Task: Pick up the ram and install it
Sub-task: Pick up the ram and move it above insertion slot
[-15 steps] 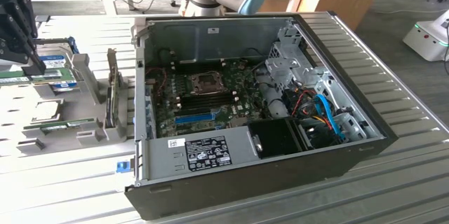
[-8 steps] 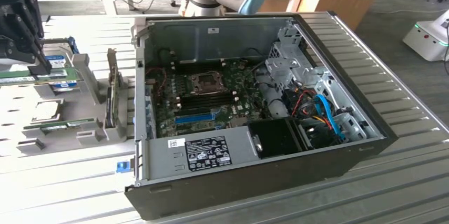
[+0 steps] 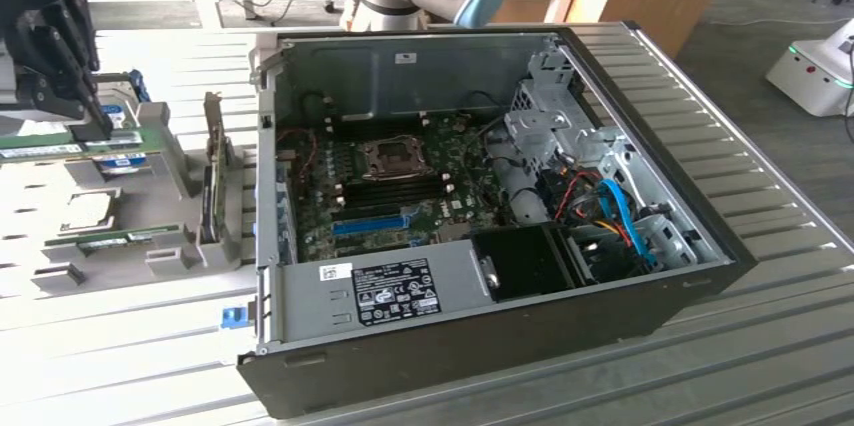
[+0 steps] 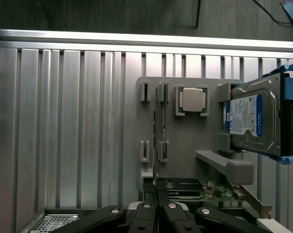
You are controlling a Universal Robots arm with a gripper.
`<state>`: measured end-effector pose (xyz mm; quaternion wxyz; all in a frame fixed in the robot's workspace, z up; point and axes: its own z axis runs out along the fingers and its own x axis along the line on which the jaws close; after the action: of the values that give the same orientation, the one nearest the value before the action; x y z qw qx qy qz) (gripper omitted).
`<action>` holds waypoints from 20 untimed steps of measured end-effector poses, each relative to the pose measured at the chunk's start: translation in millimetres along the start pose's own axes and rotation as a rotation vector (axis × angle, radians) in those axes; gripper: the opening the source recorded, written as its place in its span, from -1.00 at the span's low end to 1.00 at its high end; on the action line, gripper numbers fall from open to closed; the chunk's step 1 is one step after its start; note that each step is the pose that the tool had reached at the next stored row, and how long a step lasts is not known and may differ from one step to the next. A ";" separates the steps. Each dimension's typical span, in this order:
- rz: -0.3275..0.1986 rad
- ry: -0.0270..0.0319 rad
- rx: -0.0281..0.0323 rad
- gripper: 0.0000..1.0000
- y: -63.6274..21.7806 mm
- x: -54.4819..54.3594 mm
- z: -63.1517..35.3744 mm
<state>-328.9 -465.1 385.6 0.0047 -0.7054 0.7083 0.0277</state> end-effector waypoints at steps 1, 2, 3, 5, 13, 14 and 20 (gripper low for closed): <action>0.000 0.0000 -0.0001 -0.76 -1.4 0.0 -0.1; 0.000 0.0000 -0.0001 -0.76 -2.9 0.0 -0.1; 0.000 0.0001 -0.0001 -0.76 -4.4 0.0 -0.2; 0.000 0.0000 -0.0001 -0.76 -7.4 0.0 -0.3; 0.000 0.0000 -0.0005 -0.76 -19.7 -0.1 -0.6; 0.000 0.0000 -0.0006 -0.76 -21.2 -0.1 -0.7; 0.000 0.0000 -0.0010 -0.76 -31.3 -0.2 -1.0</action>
<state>-297.6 -465.1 385.6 0.0043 -0.7054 0.7082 0.0280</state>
